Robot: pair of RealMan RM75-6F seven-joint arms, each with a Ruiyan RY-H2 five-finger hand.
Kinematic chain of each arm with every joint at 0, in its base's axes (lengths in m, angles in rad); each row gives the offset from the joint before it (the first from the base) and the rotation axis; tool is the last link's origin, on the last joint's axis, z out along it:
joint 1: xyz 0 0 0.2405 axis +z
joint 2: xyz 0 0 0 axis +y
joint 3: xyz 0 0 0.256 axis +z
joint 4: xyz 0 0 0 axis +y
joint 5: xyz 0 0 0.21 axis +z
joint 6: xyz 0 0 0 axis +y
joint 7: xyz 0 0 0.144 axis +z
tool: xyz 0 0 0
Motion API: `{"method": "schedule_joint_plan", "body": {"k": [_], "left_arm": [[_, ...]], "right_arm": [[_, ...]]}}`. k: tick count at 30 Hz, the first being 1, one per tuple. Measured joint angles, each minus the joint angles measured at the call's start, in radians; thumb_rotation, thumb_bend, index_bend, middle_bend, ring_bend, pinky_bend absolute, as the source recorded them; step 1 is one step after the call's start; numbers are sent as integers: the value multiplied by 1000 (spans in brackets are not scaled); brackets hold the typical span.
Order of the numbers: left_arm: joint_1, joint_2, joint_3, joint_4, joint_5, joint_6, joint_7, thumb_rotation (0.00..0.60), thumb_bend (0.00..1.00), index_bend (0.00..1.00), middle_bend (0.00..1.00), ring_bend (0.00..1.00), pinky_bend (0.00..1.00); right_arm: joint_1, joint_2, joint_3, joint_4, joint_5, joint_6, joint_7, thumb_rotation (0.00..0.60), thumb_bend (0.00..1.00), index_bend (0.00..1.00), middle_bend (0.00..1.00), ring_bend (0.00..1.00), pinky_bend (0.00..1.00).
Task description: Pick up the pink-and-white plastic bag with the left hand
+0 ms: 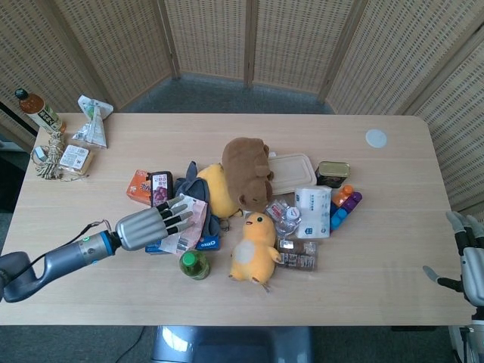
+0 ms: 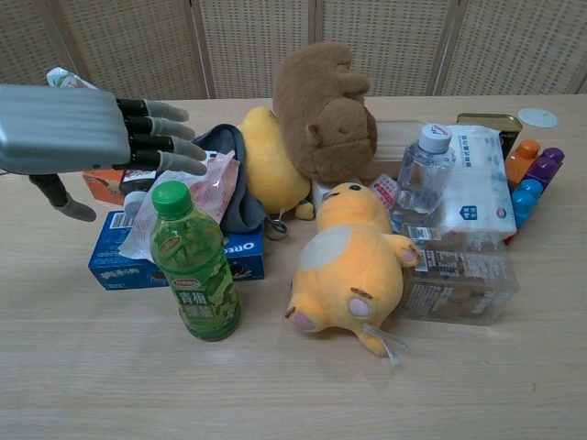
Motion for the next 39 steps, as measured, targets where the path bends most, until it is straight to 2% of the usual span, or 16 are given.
{"method": "schedule_joint_plan", "body": {"k": [12, 21, 26, 28, 30, 31, 33, 35, 37, 39], "left_arm": [[-86, -73, 20, 41, -23, -84, 104, 600, 73, 0, 0, 0, 0], [-106, -130, 40, 99, -43, -82, 169, 600, 71, 0, 0, 0, 0], [-111, -158, 50, 124, -50, -64, 190, 600, 124, 28, 3, 0, 4], [-110, -166, 50, 127, -55, -63, 210, 600, 144, 188, 169, 107, 130], [-109, -175, 50, 127, -63, -65, 240, 600, 165, 391, 528, 407, 374], [-108, -179, 50, 128, -66, -65, 254, 600, 176, 457, 639, 510, 436], [-104, -192, 51, 131, -71, -58, 283, 600, 195, 590, 770, 627, 510], [-102, -202, 53, 138, -72, -43, 292, 600, 214, 686, 864, 703, 575], [-100, -210, 57, 146, -71, -23, 296, 600, 224, 739, 917, 743, 614], [-100, -213, 59, 149, -71, -2, 294, 600, 226, 750, 929, 754, 626]], "right_arm": [[-9, 26, 11, -12, 4, 14, 44, 600, 0, 0, 0, 0, 0], [-10, 32, 13, -15, 8, 13, 55, 598, 0, 0, 0, 0, 0], [-11, 38, 15, -17, 9, 13, 66, 600, 0, 0, 0, 0, 0], [-11, 39, 15, -18, 9, 12, 66, 600, 0, 0, 0, 0, 0], [-11, 39, 15, -18, 8, 11, 66, 600, 0, 0, 0, 0, 0], [-11, 39, 14, -19, 8, 11, 66, 600, 0, 0, 0, 0, 0], [-11, 40, 14, -20, 7, 10, 72, 600, 0, 0, 0, 0, 0], [-12, 43, 14, -22, 6, 10, 79, 600, 0, 0, 0, 0, 0], [-12, 44, 14, -22, 7, 9, 81, 600, 0, 0, 0, 0, 0], [-12, 44, 14, -22, 7, 8, 84, 600, 0, 0, 0, 0, 0]]}}
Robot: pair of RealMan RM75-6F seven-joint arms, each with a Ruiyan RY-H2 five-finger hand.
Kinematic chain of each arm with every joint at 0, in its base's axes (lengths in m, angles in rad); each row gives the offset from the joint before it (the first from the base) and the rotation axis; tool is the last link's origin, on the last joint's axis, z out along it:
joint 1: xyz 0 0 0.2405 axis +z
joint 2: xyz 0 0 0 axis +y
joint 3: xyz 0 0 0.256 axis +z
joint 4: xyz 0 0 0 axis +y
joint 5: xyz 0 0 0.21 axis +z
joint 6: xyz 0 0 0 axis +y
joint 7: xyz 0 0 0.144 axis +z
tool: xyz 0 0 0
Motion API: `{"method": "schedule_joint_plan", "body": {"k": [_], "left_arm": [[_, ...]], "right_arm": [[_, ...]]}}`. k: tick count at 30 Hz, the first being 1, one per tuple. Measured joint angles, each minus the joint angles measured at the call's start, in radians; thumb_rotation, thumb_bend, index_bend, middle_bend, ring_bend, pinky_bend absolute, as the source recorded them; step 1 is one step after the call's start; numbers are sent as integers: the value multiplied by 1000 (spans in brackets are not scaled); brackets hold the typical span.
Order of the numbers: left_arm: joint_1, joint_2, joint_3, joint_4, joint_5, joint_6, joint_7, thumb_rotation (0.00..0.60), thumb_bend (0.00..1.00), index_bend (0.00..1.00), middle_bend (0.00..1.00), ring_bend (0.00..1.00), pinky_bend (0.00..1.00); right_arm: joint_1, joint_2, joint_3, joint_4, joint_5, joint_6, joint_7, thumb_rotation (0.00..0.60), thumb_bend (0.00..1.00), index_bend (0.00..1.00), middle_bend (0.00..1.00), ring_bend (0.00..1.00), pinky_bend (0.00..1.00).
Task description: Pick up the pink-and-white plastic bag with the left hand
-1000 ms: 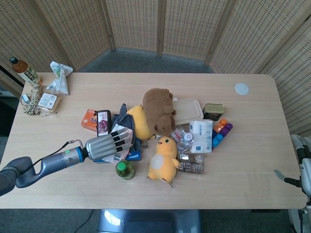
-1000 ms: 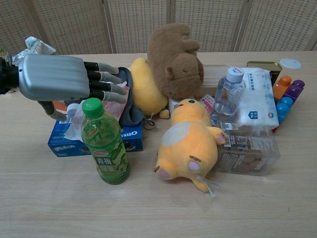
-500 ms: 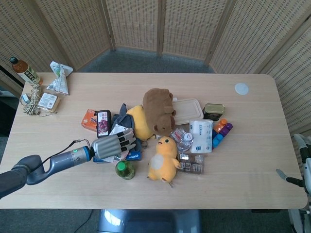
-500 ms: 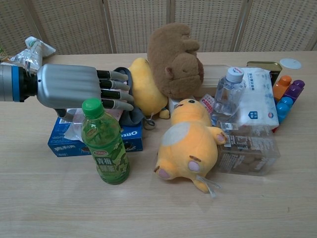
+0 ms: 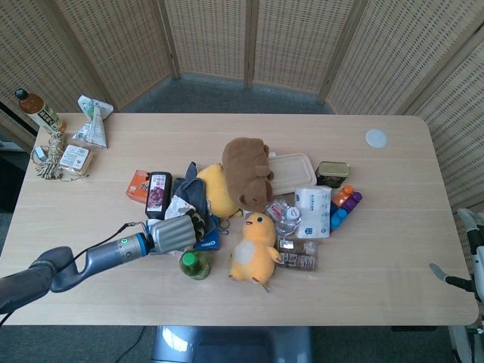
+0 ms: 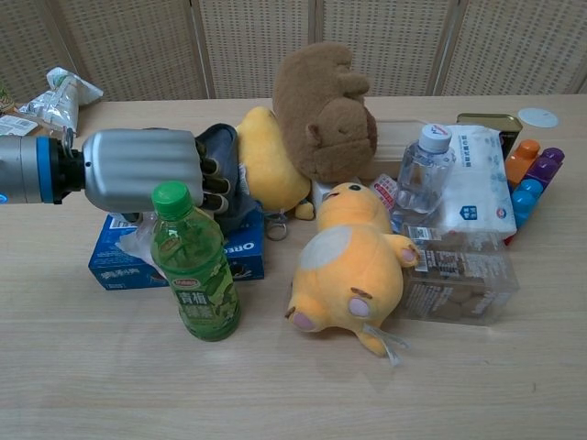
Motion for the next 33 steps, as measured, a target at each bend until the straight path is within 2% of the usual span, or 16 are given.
{"method": "schedule_joint_plan", "body": {"k": [8, 15, 24, 33], "left_arm": [[-9, 45, -28, -80, -11, 89, -7, 600, 226, 749, 928, 754, 625], [-31, 171, -105, -242, -35, 151, 13, 600, 229, 743, 925, 754, 625], [-50, 328, -187, -405, -82, 157, 71, 600, 227, 739, 921, 755, 625], [-41, 396, -222, -453, -119, 156, 94, 600, 228, 739, 919, 754, 625]], "right_arm": [[1, 0, -2, -3, -4, -1, -6, 600, 0, 0, 0, 0, 0], [0, -2, -7, -12, -12, 2, -15, 600, 0, 0, 0, 0, 0], [0, -1, -7, -16, -14, 3, -18, 599, 0, 0, 0, 0, 0], [-3, 4, -7, -24, -18, 11, -15, 600, 0, 0, 0, 0, 0]]}}
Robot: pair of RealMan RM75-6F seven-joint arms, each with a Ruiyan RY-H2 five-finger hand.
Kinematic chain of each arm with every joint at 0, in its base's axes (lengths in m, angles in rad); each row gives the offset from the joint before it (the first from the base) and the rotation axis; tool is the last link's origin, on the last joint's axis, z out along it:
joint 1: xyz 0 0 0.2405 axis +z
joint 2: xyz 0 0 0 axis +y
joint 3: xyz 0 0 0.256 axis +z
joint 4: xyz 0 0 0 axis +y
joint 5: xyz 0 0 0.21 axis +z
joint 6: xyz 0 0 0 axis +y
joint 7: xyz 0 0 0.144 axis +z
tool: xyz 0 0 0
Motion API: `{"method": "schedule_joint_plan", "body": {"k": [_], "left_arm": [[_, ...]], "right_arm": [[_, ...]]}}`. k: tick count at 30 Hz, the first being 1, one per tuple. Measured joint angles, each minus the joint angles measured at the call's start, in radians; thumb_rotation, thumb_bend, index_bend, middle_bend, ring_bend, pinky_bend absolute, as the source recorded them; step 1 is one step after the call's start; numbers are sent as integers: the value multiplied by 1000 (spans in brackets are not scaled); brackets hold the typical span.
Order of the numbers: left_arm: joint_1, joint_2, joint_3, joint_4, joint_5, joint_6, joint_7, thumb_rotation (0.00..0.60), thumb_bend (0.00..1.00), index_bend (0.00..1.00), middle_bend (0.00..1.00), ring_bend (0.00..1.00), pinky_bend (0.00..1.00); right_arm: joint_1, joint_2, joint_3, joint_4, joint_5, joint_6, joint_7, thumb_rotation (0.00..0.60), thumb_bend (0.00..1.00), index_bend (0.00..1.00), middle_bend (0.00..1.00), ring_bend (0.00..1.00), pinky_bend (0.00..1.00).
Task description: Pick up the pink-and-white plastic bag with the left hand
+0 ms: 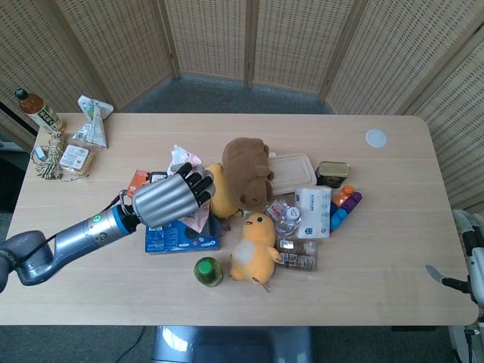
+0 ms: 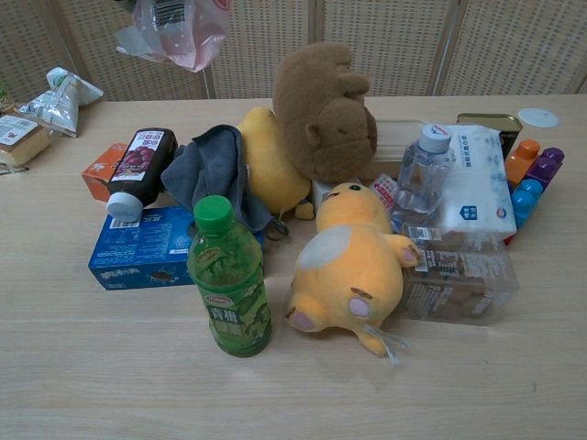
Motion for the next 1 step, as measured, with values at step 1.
{"method": "schedule_joint_plan", "body": {"k": [1], "left_arm": [[1, 0, 0, 1, -1, 0, 1, 600, 228, 739, 918, 754, 625]], "right_arm": [[0, 0, 1, 0, 1, 1, 0, 600, 0, 0, 0, 0, 0]]}}
